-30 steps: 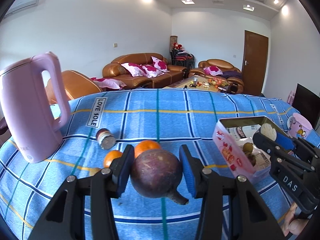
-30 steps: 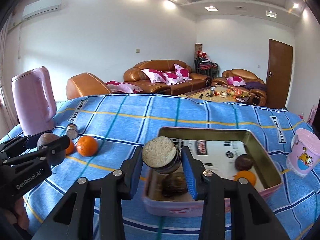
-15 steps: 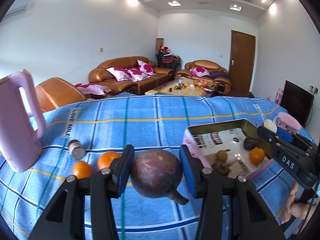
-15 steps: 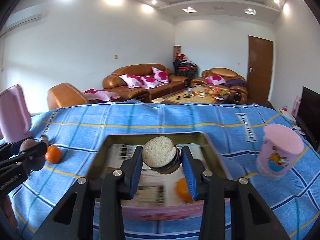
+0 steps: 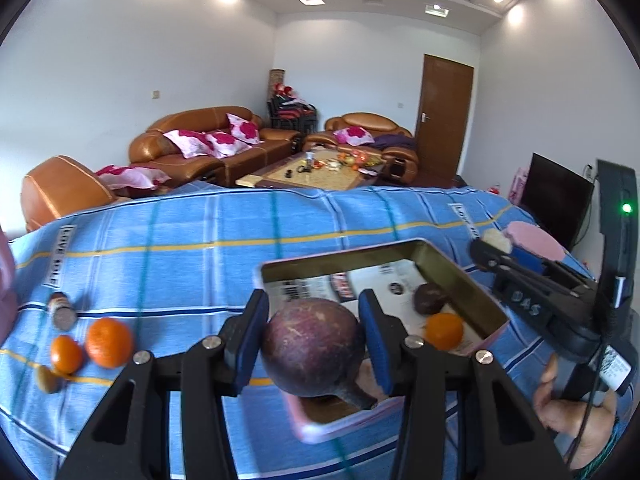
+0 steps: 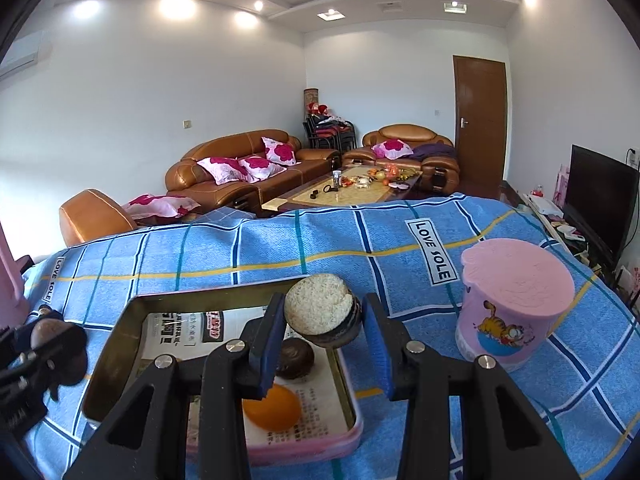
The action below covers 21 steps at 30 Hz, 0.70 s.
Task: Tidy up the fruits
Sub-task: 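Carry the jar and the purple fruit with both grippers over the tin box, then open both grippers to drop the jar and the purple fruit into the box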
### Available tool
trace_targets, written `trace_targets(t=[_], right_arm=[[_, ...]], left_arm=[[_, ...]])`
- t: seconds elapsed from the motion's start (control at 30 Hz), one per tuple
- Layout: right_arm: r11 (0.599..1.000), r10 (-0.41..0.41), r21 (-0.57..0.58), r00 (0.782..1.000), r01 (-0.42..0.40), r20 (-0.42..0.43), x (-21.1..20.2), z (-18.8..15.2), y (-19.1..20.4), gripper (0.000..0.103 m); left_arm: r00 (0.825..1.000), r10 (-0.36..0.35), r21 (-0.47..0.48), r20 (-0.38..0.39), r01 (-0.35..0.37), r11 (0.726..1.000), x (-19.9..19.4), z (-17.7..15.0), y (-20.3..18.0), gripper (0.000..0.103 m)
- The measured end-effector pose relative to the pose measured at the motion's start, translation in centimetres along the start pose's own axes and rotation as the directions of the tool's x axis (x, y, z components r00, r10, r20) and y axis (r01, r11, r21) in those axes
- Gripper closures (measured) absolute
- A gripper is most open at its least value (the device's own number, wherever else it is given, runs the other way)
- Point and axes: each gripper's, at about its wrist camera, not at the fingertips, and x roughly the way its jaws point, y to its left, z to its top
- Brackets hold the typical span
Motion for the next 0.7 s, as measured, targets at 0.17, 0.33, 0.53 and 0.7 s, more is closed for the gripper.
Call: trace_targets(t=[0.17, 0.33, 0.53, 0.7], right_arm=[[0.999, 0.029, -0.021, 0.999, -0.03, -0.02, 1.3, 0.4, 0.3, 0.062], [0.996, 0.073, -0.036, 0.995, -0.076, -0.061, 2.9, 0.6, 0.9, 0.062], [0.989, 0.129, -0.054, 0.983, -0.137, -0.133, 4.7, 0.4, 1.8, 0.062], [0.979, 0.184, -0.054, 0.965, -0.198, -0.188, 5.5, 0.1, 2.6, 0.062]], left_arm=[[0.999, -0.02, 0.016, -0.029, 0.021, 1.0, 1.9, -0.1, -2.7, 0.055], [0.998, -0.03, 0.009, -0.062, 0.031, 0.999, 3.5, -0.6, -4.0, 0.055], [0.995, -0.036, 0.006, -0.09, 0.037, 0.999, 4.5, -0.7, -4.5, 0.055], [0.992, -0.044, 0.003, -0.118, 0.045, 0.999, 5.0, -0.8, -4.6, 0.055]])
